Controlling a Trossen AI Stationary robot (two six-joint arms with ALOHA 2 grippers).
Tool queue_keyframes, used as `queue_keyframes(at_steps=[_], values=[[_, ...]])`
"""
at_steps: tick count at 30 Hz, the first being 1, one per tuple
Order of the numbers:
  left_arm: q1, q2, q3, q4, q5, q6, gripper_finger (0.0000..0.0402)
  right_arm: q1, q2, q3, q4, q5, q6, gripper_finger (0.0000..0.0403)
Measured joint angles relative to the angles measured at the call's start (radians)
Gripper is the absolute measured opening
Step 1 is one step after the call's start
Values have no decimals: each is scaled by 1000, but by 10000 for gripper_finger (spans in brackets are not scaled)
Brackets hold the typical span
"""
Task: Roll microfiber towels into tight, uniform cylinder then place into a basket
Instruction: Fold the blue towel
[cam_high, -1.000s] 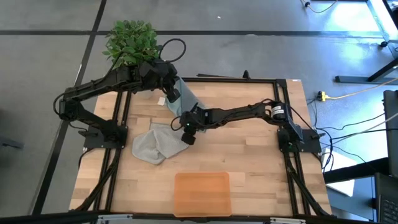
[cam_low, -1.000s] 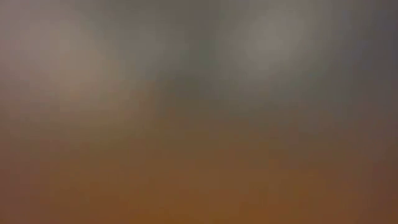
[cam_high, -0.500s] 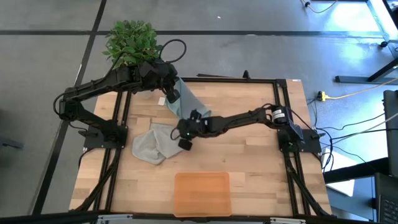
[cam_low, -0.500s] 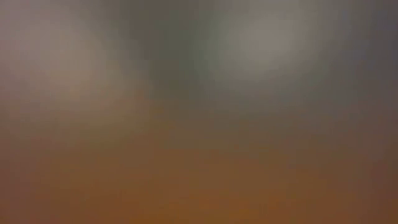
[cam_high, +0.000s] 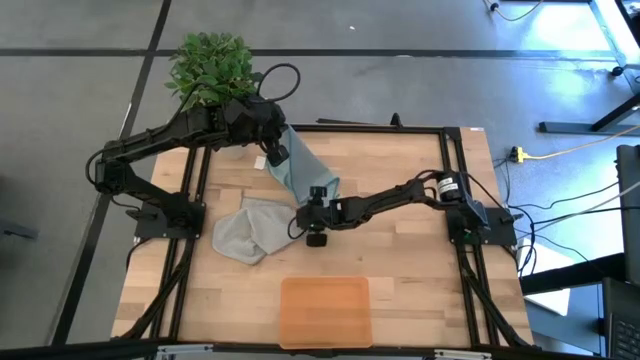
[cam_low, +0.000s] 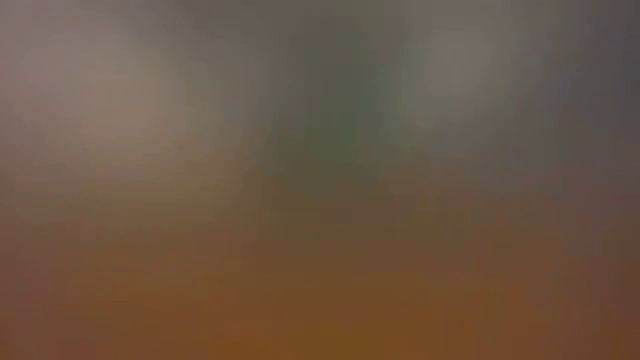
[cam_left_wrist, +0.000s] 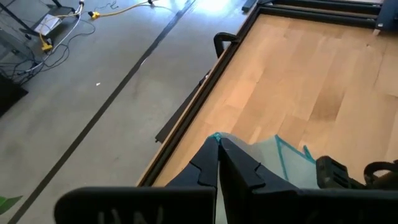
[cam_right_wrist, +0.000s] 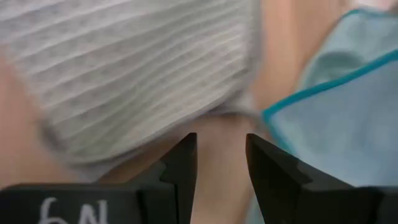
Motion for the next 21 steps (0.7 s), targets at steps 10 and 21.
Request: queue_keyframes(at_steps=[10,21], values=[[0,0,0,-1,0,-1,0,-62,5,-2,34,31,-41,138],[0,0,0,-1,0,-2,0,-78,8,-2,67,-60,-139,138]])
